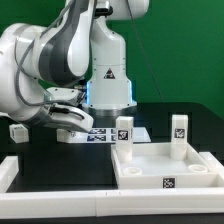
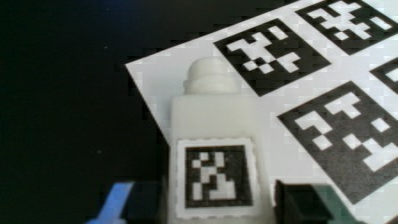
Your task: Assemble square table
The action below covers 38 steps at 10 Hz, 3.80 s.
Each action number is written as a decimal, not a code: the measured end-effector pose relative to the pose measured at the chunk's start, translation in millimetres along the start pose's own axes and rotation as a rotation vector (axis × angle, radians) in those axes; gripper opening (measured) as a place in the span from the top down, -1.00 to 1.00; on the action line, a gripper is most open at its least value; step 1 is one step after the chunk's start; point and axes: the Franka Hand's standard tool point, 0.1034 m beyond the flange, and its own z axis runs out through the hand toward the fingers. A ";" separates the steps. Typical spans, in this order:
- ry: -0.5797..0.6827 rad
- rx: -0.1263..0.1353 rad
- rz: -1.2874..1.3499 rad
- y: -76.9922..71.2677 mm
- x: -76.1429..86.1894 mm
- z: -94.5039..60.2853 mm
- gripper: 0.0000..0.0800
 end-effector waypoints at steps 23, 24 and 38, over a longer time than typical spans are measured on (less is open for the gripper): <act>1.333 -0.013 -0.186 -250.5 -74.2 -217.2 0.28; 1.401 0.065 -0.167 -279.4 -73.1 -206.3 0.28; 1.500 -0.015 -0.363 -340.1 -28.7 -150.0 0.28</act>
Offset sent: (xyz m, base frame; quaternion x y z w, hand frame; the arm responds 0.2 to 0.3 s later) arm 0.0441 0.0093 0.1000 -0.0399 0.0164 -0.0171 0.9989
